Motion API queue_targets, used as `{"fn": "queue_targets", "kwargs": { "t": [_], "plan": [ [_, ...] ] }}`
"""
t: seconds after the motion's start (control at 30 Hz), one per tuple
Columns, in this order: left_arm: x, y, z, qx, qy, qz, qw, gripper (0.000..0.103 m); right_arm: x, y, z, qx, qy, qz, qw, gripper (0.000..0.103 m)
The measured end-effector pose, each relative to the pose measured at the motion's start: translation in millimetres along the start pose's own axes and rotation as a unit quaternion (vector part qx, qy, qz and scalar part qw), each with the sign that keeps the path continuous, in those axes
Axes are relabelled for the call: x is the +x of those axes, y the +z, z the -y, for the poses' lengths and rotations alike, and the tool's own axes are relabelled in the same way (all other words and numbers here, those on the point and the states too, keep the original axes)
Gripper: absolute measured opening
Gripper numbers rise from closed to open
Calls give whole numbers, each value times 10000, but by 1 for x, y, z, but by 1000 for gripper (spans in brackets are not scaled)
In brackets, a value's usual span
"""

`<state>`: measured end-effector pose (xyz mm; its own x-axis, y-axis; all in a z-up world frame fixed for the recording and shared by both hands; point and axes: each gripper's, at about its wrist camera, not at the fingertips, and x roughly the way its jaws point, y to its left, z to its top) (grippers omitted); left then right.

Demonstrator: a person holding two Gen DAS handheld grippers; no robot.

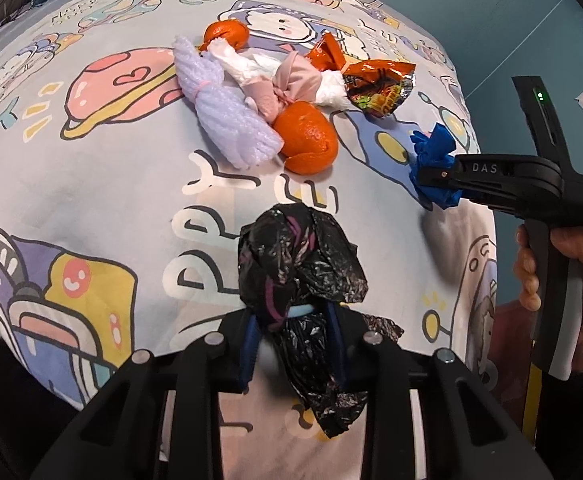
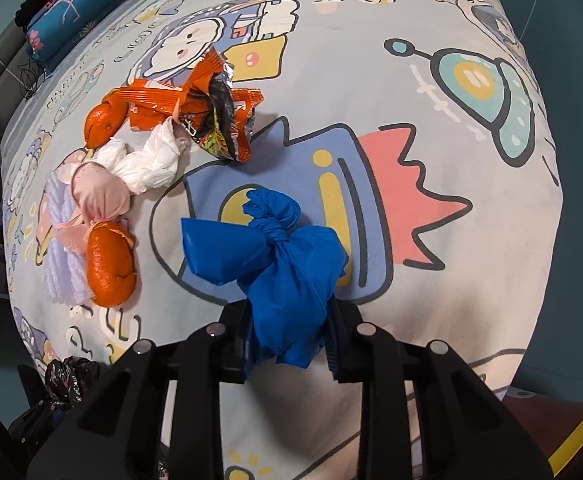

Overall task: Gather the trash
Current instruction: 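Carry the black bags and blue bag with both tools over the yellow bin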

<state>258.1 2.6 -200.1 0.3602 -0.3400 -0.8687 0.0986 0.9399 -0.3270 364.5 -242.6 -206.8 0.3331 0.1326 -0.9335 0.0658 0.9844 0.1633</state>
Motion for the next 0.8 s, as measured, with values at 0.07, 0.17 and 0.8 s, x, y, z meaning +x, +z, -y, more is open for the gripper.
{"fn": "queue_targets", "kwargs": {
  "t": [0.07, 0.17, 0.8],
  "plan": [
    [-4, -1, 1, -17, 11, 22, 10000, 28, -5, -2, 0, 11, 56, 15, 10000, 25],
    [-9, -2, 2, -30, 5, 46, 10000, 28, -16, -7, -1, -37, 134, 83, 9999, 25],
    [-47, -13, 32, 248, -217, 283, 9991, 28, -100, -64, 15, -104, 711, 465, 9963, 25]
  ]
}}
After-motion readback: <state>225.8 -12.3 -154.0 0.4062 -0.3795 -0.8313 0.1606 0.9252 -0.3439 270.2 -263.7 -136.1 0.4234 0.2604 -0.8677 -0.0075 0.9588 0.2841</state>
